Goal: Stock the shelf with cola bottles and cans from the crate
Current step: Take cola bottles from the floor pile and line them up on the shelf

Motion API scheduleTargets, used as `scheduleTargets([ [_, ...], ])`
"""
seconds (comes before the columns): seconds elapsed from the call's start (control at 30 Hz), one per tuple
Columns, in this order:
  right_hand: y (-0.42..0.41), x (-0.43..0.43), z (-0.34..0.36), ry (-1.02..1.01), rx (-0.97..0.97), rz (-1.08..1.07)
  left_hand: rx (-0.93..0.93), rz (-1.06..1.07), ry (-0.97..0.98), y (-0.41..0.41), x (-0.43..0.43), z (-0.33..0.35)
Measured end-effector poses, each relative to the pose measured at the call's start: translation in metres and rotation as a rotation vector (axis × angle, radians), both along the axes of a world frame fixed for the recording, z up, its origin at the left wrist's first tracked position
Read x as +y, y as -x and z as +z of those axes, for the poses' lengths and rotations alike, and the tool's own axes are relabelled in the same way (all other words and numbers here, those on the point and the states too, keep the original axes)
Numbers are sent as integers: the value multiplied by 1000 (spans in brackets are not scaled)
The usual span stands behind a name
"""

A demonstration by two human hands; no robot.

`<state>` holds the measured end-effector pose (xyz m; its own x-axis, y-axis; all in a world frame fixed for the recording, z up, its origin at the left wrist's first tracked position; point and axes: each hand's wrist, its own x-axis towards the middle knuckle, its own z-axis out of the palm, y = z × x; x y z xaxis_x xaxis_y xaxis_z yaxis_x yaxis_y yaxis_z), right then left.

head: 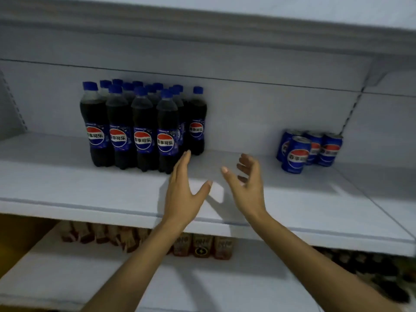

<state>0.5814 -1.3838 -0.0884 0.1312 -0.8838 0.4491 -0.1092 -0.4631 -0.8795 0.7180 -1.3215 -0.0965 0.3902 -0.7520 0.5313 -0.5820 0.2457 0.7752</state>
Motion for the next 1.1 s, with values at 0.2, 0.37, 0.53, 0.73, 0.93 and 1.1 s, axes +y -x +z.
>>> scheduleTargets([
  [0.2,89,121,-48,-27,-23,-236,-1,-244,-71,72,85,-29],
  [0.37,165,235,-112,-199,11,-398,23,-380,-215,125,165,-83],
  [0.53,250,338,-149,-348,41,-617,51,-516,-448,183,226,-130],
  [0.73,338,420,-188,-545,14,-917,-24,-654,-659,248,272,-189],
  [0.93,393,450,-232,-747,-13,-1041,-117,-764,-870,308,271,-241],
  [1.1,443,454,-286,-968,20,-988,-161,-835,-1074,375,253,-293],
])
